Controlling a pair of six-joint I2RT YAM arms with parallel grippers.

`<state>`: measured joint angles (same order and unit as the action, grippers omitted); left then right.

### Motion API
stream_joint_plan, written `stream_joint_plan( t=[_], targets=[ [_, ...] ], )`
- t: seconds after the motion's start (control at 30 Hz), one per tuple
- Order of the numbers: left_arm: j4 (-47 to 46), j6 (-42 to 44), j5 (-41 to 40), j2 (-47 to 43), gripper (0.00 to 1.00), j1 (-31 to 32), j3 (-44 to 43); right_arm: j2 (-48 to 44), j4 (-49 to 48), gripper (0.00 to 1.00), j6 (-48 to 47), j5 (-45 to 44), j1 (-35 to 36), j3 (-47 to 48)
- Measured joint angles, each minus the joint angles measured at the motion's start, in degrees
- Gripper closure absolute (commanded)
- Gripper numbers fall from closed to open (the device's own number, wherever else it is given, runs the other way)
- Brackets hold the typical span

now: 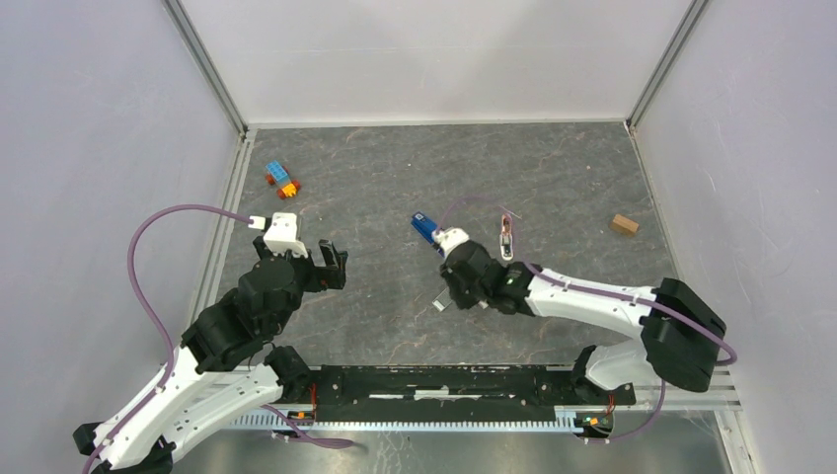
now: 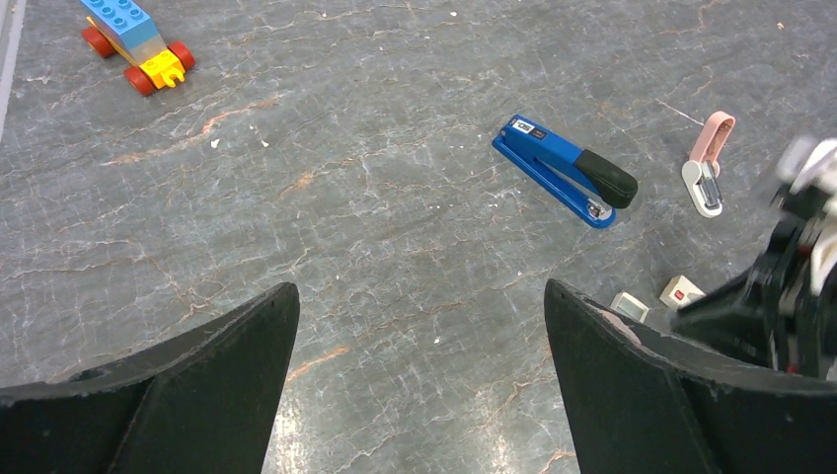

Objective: Load the staples into the stapler

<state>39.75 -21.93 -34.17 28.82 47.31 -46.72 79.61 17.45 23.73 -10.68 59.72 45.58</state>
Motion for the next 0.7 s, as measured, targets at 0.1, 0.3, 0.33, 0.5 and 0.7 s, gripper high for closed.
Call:
stream_joint_plan(
  t=[0.1,0.3,0.33,0.5,0.7],
  targets=[
    [0.0,0.0,0.0,0.0,0.0,0.0,0.0,-1.7,0.7,0.77,-1.6,0.0,-6.8,0.0],
    [0.0,0.0,0.2,0.0,0.0,0.0,0.0,-2.0,2.7,0.76,-5.7,-1.5,-17.8,1.3],
    [0.0,0.0,0.2,0.0,0.0,0.0,0.0,-1.9,2.8,0.76,-6.2,-1.7,-19.1,1.5],
    [0.1,0.0,0.2,0.2,0.0,0.0,0.0,-0.3,2.2,0.77,-7.7,-1.8,-25.8,1.6],
    [0.4,0.0,0.2,0.6,0.0,0.0,0.0,2.1,-2.0,0.77,-7.8,-1.6,-30.6,1.4]
  ],
)
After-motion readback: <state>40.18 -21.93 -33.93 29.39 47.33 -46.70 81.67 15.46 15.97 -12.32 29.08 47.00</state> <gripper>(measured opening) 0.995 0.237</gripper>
